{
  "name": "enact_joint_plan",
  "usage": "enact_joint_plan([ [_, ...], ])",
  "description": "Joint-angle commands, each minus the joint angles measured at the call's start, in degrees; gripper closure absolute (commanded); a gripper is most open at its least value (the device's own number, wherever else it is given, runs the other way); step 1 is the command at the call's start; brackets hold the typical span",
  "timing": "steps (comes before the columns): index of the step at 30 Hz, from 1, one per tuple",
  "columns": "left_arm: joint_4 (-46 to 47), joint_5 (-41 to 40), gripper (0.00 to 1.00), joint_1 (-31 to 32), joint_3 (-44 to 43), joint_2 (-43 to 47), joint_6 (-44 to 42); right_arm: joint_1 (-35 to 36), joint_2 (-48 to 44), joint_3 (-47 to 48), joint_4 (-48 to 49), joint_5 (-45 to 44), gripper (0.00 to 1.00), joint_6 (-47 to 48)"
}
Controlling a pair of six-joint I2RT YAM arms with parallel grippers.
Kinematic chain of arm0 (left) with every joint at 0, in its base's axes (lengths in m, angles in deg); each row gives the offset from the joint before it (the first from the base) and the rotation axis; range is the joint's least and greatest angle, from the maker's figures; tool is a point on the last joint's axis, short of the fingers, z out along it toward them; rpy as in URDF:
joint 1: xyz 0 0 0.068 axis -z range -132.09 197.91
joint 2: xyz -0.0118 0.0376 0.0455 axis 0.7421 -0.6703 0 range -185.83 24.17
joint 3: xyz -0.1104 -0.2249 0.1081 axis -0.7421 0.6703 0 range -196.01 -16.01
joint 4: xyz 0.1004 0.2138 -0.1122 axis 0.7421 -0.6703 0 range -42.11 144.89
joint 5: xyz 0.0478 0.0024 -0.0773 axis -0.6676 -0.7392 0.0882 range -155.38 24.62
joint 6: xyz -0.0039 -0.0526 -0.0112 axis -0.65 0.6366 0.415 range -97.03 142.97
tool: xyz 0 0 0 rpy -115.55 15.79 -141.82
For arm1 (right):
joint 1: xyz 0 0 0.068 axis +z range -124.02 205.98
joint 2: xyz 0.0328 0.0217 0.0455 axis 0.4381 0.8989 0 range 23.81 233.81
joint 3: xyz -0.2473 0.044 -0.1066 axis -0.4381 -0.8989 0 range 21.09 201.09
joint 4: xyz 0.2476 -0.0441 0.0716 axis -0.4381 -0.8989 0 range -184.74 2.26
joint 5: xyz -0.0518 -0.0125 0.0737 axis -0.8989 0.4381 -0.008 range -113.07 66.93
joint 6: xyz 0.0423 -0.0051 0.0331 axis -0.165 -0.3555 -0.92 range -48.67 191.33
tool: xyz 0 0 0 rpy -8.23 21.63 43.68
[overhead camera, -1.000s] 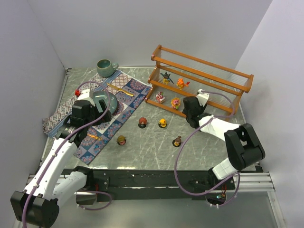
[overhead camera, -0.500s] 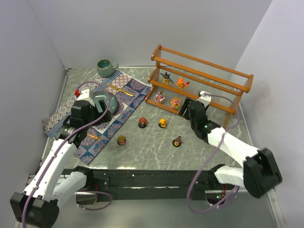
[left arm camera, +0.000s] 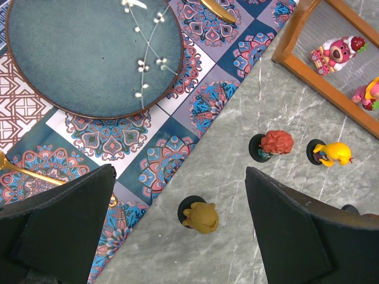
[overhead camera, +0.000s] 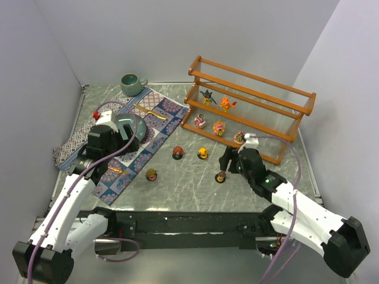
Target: Place and organize the plastic toys onto the shelf
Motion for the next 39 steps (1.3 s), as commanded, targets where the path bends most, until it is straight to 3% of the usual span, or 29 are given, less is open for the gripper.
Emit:
enact_joint_plan([
  [1,1.7,0.7,0.03,-0.3,0.3,0.4,-1.0,2.3,-3.4,-2.1,-3.8,2.3,0.24,-1.9],
  [13,1.8,1.1,0.03,-0.4,0.4,0.0,-1.1,6.3,-0.4,-5.5,-0.7,2.1,0.28,-4.9],
  [39,1.9,1.4,0.03,-0.4,0.3,-0.4,-1.2,7.4,5.1,-8.2,5.2,2.7,0.43,-4.7],
])
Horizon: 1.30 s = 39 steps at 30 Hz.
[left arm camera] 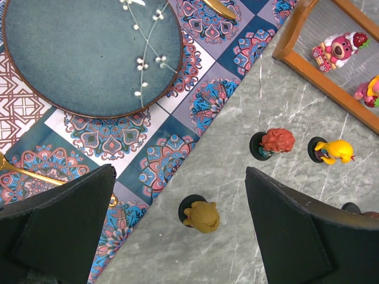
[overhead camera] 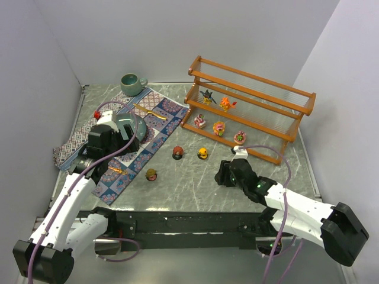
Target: Place and organize the plastic toys onto the shelf
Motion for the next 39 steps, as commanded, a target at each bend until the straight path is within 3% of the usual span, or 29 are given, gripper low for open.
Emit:
enact_joint_plan([
  [1,1.8,0.9,0.03,-0.3,0.3,0.1,-0.8,0.4,0.0,-0.6,2.8,-0.5,0.43,-0.3],
  [10,1.7,0.7,0.03,-0.3,0.3,0.1,-0.8,0.5,0.4,-0.8,3.7,-1.6,0.49,0.4],
  [20,1.7,0.7,0.03,-0.3,0.4,0.3,-0.9,0.8,0.2,-0.6,3.9,-1.6,0.78,1.3],
  [26,1.7,0.7,0.03,-0.3,0.3,0.4,-0.9,1.2,-2.5,2.3,0.4,-1.3,0.85,3.4],
  [39,1.7,0.7,0.03,-0.3,0.3,0.3,-0.8,-0.4,1.9,27.6,-15.2,-4.6,0.89,13.6],
])
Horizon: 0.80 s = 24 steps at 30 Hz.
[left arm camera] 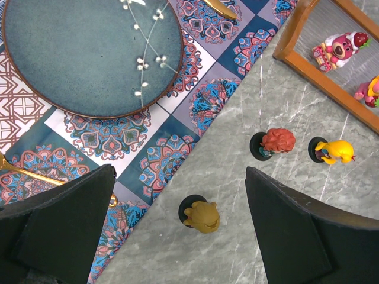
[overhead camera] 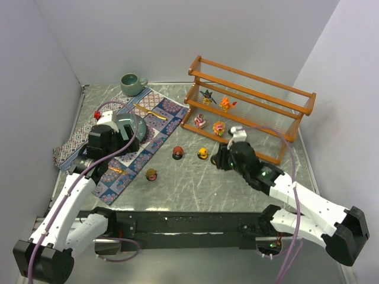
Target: Place and organize the plastic toys onto the shelf
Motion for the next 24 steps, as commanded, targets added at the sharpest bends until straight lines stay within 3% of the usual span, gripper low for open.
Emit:
enact_joint_plan([
  [1,1.6,0.8,0.03,-0.4,0.2,0.3,-0.8,-1.5,2.8,10.3,-4.5,-2.5,0.89,6.2],
  [11,1.6,1.5,0.03,-0.4,0.1,0.1,-0.8,-11.1,12.0,33.6,-9.5,2.1,0.89,12.9],
  [24,1.4,2.1,0.03,-0.4,-0.1,-0.9,-0.9,-20.2,25.7,55.5,-12.4,8.2,0.89,14.6],
])
